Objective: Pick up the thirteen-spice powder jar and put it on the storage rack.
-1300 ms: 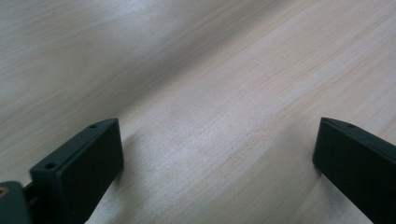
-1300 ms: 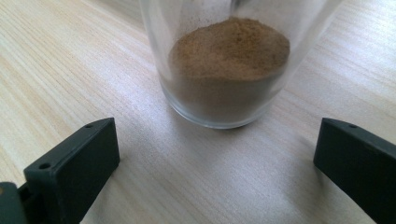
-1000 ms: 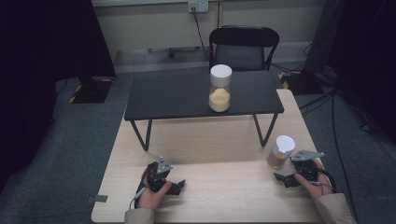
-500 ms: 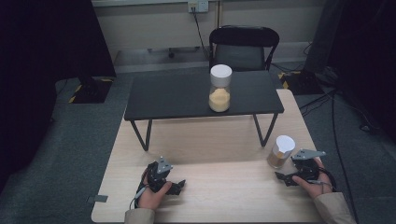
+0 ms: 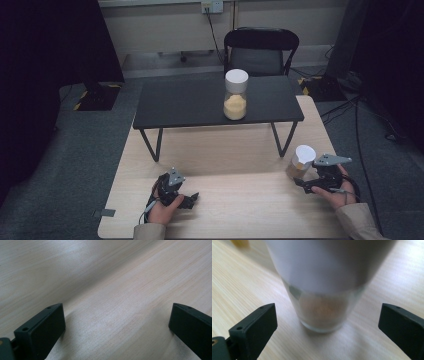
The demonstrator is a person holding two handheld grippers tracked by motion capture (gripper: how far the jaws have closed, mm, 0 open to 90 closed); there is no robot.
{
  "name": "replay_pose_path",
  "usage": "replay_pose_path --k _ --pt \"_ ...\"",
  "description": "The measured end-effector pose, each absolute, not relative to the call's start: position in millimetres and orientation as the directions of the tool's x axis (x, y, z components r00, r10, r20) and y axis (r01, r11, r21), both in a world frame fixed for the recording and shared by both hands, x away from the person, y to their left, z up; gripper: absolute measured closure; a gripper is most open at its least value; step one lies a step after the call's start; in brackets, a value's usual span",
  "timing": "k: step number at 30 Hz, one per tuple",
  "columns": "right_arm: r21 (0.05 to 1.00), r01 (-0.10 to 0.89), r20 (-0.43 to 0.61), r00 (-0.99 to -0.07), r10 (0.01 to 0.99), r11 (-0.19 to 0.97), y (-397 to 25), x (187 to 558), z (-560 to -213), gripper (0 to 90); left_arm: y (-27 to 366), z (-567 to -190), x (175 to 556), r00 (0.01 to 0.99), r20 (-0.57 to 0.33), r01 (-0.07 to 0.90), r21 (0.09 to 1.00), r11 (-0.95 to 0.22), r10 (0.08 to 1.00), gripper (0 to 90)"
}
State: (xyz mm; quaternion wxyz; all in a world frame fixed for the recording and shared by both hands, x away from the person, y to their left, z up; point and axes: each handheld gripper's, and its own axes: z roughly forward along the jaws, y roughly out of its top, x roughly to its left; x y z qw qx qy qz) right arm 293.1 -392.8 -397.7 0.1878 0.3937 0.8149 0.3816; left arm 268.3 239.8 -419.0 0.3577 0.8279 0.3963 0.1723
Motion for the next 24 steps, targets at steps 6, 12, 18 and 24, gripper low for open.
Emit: replay_pose_path --k 6,12,18,24 --pt "0.793 0.478 -0.005 -0.615 0.789 0.378 -388.5 295.7 -393.1 4.6 239.8 -418.9 268.3 0.627 0.002 0.533 0.729 -0.43 0.779 0.0" --pt "0.828 0.446 0.017 -0.624 0.781 0.339 -393.2 299.1 -396.8 18.0 239.7 -419.0 268.4 0.627 0.002 0.533 0.729 -0.431 0.779 0.0" --pt "0.851 0.401 0.001 -0.648 0.762 0.34 -395.1 300.3 -401.2 30.5 239.7 -418.9 268.5 0.627 0.002 0.533 0.729 -0.431 0.779 0.0" --pt "0.849 0.385 -0.027 -0.654 0.756 0.363 -391.7 298.6 -399.7 30.8 239.8 -419.0 268.5 0.628 0.002 0.532 0.729 -0.431 0.779 0.0"
